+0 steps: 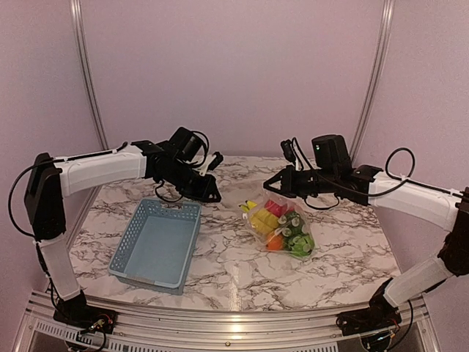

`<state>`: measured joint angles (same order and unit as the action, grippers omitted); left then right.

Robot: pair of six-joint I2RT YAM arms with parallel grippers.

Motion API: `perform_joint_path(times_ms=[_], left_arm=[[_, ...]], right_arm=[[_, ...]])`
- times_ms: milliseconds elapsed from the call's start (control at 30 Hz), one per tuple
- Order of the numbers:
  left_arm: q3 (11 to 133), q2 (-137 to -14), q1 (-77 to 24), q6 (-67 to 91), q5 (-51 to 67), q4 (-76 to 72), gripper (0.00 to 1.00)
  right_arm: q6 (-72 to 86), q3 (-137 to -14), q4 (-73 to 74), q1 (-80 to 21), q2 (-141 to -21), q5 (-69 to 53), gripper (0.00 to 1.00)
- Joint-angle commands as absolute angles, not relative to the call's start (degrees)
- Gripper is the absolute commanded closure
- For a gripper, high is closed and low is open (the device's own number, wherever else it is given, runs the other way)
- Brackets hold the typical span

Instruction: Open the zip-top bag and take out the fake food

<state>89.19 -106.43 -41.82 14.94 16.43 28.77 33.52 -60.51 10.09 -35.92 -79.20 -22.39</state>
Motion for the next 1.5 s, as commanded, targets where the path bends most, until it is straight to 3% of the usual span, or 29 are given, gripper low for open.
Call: perform_joint_path(times_ms=[0,100,233,467,667,933,1133,1467], left_arm=[[82.4,-99.2,-40.1,13.2,14.8,26.1,0.71],[76.2,-90.8,-40.1,12.1,14.3,17.1,0.44],[67.7,-83.1,-40.1,8.9,16.1,1.7,0.32],[64.7,-84.1,-41.2,0.7,23.2,-7.7,0.35],[66.3,-89.8,-45.4,-7.9,22.1,-8.3,0.5],[66.5,-97.0,-49.0,-13.3,20.2,-12.4,0.58],[70.3,-103.0,-50.3,-16.3,19.7,-11.0,0.57],[72.7,-108.8,-50.7,-17.5,17.1,-10.3,0.41]], right_arm=[[34.5,-63.3,8.3,-37.5,-82.1,-24.1,1.0],[34.4,-64.3,8.2,-38.5,-83.1,-24.4,1.0],[34.4,-64.6,7.9,-39.3,-83.7,-24.9,1.0],[34.5,-64.2,9.0,-39.9,-83.1,-24.8,1.0],[35.3,-62.4,10.7,-39.9,-80.2,-24.4,1.0],[36.0,-59.6,10.9,-39.9,-78.6,-23.7,1.0],[36.0,-59.1,11.4,-39.9,-78.1,-23.6,1.0],[36.2,-59.6,11.6,-39.9,-79.7,-23.4,1.0]])
